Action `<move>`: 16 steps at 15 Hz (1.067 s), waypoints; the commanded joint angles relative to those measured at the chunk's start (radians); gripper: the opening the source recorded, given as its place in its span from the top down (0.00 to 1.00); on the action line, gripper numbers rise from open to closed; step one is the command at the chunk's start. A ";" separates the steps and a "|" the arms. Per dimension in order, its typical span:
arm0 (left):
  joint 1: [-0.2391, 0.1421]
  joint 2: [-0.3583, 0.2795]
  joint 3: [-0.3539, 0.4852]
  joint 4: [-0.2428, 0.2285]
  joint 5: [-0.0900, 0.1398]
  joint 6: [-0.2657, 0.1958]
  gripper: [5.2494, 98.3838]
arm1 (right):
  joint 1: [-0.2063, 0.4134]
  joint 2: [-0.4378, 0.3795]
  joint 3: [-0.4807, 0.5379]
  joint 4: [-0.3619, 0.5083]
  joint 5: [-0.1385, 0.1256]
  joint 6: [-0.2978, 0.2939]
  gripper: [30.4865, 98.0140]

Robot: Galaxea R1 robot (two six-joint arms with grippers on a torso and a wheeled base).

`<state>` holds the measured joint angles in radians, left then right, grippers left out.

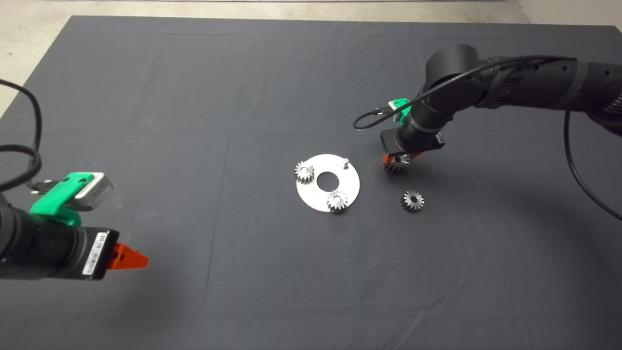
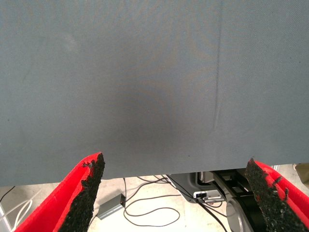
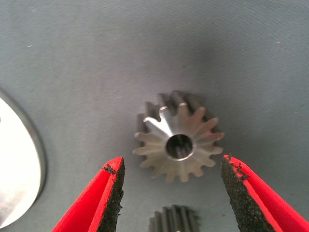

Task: Remove an incorrectly installed larger gear and replace it with the correct smaller gear

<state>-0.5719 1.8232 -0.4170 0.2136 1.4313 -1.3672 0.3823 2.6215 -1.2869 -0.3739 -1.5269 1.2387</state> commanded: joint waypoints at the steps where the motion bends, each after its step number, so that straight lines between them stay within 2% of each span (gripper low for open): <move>1: -0.011 0.000 0.002 -0.007 0.003 0.002 0.26 | 0.030 0.006 0.090 0.130 -0.081 0.015 0.66; 3: -0.011 -0.001 0.005 -0.005 0.003 -0.001 0.26 | 0.035 -0.005 0.165 0.185 -0.082 0.061 0.66; 5: -0.010 -0.002 0.008 -0.005 0.003 -0.004 0.26 | 0.036 -0.012 0.245 0.188 -0.084 0.131 0.66; 7: -0.010 -0.005 0.011 -0.005 0.001 -0.004 0.26 | 0.035 -0.052 0.329 0.185 -0.084 0.179 0.66; 9: -0.010 -0.005 0.012 -0.005 0.001 -0.006 0.26 | 0.030 -0.143 0.411 0.185 -0.084 0.189 0.66; 11: -0.010 -0.003 0.014 -0.005 0.000 -0.006 0.26 | 0.027 -0.210 0.451 0.182 -0.085 0.189 0.66; 16: -0.010 -0.003 0.014 -0.005 0.000 -0.007 0.26 | 0.015 -0.305 0.467 0.092 -0.094 0.176 0.66</move>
<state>-0.5719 1.8255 -0.4170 0.2140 1.4279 -1.3715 0.3849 2.3874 -0.8544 -0.2260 -1.5413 1.4149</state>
